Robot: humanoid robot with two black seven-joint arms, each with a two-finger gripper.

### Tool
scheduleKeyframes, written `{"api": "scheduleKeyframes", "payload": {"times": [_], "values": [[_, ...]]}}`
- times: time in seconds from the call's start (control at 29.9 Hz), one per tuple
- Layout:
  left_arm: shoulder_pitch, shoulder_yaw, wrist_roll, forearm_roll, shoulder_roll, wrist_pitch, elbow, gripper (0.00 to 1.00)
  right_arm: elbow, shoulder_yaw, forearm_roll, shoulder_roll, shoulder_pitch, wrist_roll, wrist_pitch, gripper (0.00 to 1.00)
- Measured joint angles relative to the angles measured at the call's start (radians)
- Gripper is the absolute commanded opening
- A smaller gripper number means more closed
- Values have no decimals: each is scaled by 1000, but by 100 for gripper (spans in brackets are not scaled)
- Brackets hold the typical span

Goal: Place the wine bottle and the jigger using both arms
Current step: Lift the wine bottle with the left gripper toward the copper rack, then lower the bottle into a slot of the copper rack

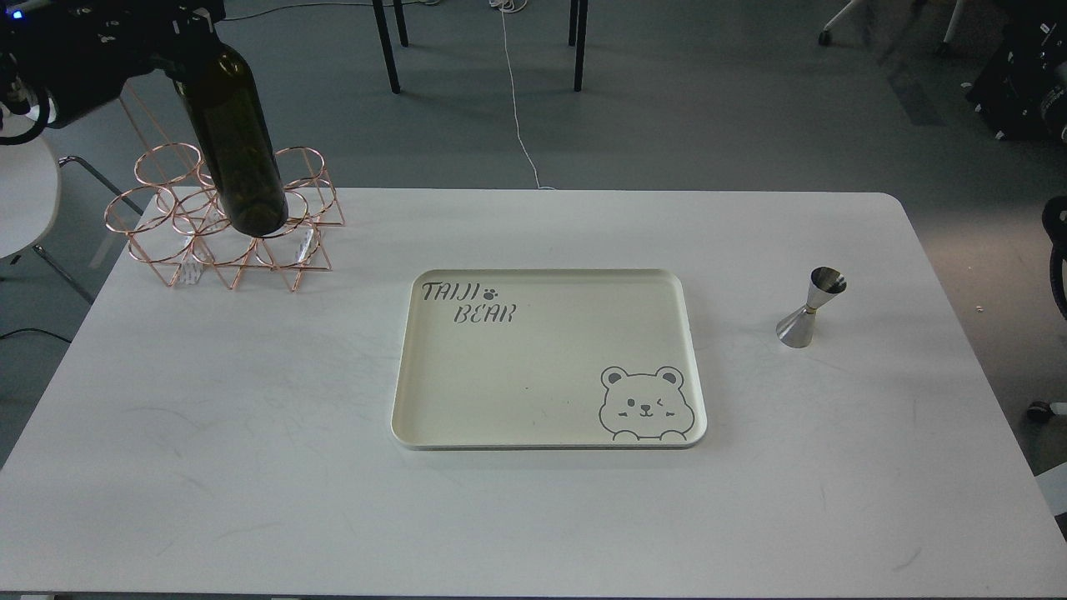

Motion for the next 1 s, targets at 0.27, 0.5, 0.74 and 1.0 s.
{"api": "scheduleKeyframes", "payload": {"times": [0.27, 0.5, 0.74, 1.0], "values": [[0, 1, 2, -1, -13, 26, 22, 12, 0, 0, 0, 0, 0, 0, 0, 97], [5, 6, 4, 0, -35, 29, 34, 12, 0, -1, 0, 7, 2, 0, 1, 97], [10, 50, 4, 0, -42, 62, 50, 16, -2, -1, 0, 9, 2, 0, 0, 97], [12, 100, 2, -6, -79, 84, 115, 24, -2, -2, 0, 9, 2, 0, 0, 97]]}}
